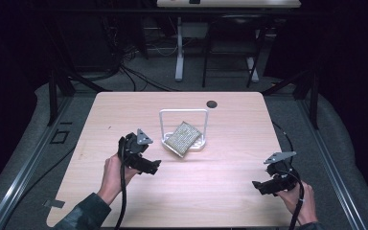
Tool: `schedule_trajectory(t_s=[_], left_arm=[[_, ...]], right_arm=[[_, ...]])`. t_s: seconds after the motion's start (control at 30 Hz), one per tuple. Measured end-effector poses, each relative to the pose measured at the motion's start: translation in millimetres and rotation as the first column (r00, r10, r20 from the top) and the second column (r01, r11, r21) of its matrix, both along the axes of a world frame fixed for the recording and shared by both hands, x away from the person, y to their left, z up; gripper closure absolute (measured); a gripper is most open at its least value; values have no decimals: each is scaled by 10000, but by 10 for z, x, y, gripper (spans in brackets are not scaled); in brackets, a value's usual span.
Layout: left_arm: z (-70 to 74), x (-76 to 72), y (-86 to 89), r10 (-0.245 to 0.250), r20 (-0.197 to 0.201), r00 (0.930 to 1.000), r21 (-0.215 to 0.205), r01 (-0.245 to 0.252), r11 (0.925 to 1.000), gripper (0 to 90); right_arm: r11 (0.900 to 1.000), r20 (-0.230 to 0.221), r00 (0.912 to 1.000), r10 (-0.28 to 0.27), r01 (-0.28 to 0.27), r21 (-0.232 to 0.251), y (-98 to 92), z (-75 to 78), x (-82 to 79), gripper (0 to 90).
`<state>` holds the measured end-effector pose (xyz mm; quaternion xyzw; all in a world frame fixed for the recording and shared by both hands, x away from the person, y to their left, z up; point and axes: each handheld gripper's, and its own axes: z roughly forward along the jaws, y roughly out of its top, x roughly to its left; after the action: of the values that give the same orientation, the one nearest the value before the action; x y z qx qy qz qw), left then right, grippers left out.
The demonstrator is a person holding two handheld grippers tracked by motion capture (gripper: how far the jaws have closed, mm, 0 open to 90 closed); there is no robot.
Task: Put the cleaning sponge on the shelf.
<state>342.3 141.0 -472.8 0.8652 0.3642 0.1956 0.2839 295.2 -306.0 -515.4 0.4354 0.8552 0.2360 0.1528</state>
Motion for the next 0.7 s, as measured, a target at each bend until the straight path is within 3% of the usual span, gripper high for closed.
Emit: schedule_trajectory(t_s=[0.23,0.57,0.7], left_arm=[[-82,-119,157,179,-100,9998,-115,-180,9998,0],[-334,-284,356,499,-786,9957,-508,-540,9973,0],[-389,-364,464,713,-761,9945,-468,-750,9961,0]], right_arm=[[10000,-77,10000,-46,46,17,7,3,-8,107],[10000,-123,9999,-69,68,-49,27,-11,-1,104],[9998,-176,9998,-111,109,-145,17,-23,2,104]])
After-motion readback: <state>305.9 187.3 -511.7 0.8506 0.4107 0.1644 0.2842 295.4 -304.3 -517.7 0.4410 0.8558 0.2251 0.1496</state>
